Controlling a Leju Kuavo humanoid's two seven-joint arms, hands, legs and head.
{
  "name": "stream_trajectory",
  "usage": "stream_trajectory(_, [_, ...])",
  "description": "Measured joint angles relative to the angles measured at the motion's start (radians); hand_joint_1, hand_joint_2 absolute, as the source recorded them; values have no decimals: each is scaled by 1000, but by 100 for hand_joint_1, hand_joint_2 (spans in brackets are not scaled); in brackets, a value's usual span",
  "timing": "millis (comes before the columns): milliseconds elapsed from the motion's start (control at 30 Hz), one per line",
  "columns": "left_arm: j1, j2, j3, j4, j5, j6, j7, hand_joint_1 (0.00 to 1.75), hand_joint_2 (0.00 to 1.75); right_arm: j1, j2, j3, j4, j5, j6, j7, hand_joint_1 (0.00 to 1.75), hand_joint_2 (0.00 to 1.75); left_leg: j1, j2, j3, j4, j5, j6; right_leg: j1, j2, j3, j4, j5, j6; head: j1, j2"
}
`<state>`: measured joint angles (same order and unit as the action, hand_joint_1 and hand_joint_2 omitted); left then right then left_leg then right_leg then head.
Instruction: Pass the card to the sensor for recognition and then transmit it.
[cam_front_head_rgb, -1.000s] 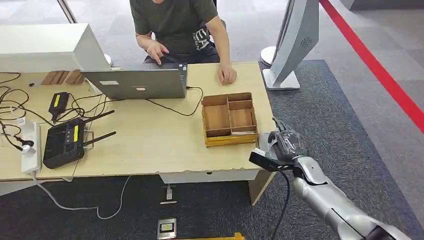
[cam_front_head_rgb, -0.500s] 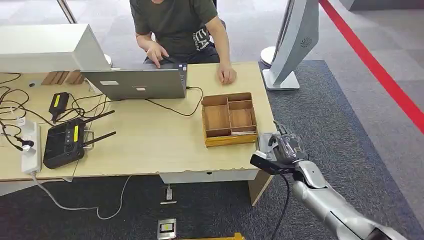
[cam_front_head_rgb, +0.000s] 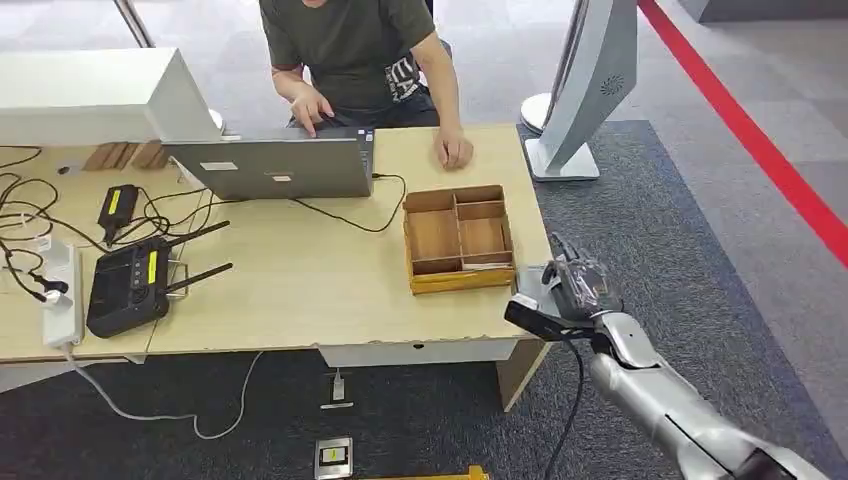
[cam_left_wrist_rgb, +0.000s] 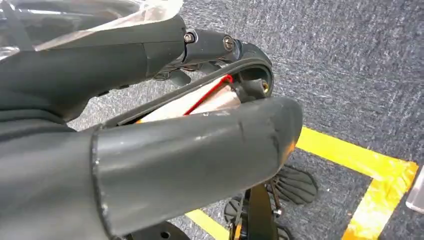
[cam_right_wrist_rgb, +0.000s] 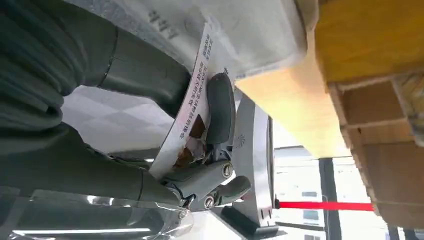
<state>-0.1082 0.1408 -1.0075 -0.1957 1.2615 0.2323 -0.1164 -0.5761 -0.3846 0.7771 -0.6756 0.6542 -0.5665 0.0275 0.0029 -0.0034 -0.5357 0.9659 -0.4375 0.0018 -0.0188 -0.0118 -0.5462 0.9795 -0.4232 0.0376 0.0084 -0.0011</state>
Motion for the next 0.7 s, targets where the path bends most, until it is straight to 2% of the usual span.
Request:
stream_trajectory(233, [0, -2, 0, 0, -16, -9, 5, 0, 0, -47, -50, 0, -144, 83, 69, 66, 175, 175, 0, 0, 0, 0, 0, 0, 0, 0, 0, 0, 0, 0, 0, 0])
stream_trajectory(400, [-1, -2, -1, 0, -30, -25, -10, 0, 0, -104, -55, 11, -273, 163, 160, 114, 175, 175, 0, 1, 0, 0, 0, 0, 0, 1, -1, 0, 0, 0, 0, 0])
stream_trajectory(533, [-2, -4, -2, 0, -43, -27, -12, 0, 0, -159, -19, 24, -319, 198, 212, 114, 175, 175, 1, 1, 0, 0, 0, 0, 1, 1, -1, 1, 0, 0, 0, 0])
stream_trajectory(700, [-4, -10, -21, 0, -89, -13, -23, 0, 0, -239, 71, 41, -287, 205, 239, 72, 175, 175, 1, 0, -1, 0, 1, -1, 1, 1, -2, 1, 1, -1, 0, 0])
